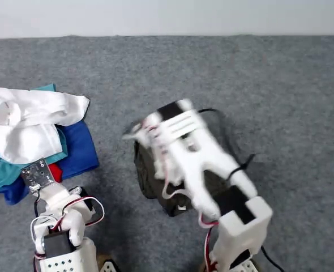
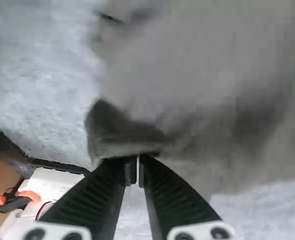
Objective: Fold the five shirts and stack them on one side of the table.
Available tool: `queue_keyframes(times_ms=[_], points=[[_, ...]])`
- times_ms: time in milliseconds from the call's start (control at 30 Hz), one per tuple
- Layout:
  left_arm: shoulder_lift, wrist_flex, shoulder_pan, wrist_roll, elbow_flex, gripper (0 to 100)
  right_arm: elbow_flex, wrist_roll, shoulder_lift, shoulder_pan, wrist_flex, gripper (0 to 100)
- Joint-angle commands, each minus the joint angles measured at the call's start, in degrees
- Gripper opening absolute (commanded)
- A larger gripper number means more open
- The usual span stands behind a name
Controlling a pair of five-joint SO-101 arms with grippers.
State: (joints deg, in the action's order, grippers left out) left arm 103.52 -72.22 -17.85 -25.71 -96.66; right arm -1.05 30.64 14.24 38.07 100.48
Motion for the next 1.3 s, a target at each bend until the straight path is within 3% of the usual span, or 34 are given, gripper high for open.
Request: queue_keyframes(times_ms=[0,167,567,800,1000,1133,1267], points=[[0.70,-0.26,0.18,-0.53,0.22,2,-7.03,-2.29,-2.95,7.52,1.36,0.9],[0.70,-0.26,0.18,-0.53,0.22,2,-14.15,-2.46,-3.56,9.36,2.24,0.9],[0.70,-0.26,0.18,-0.53,0.22,2,-14.24,0.88,-2.95,-10.15,2.42,1.1],[0.70,-0.26,0.18,-0.53,0.22,2,-11.43,0.53,5.93,-2.24,-0.40,0.9],[0.70,-0.26,0.18,-0.53,0.22,2,-24.53,-2.64,13.93,9.19,-2.86,0.9],[0.70,-0.26,0.18,-0.53,0.22,2,-36.31,-2.90,15.96,7.60,2.68,0.9],[0.70,-0.26,0.18,-0.53,0.22,2,-38.77,-2.55,13.41,0.92,2.33,1.1]])
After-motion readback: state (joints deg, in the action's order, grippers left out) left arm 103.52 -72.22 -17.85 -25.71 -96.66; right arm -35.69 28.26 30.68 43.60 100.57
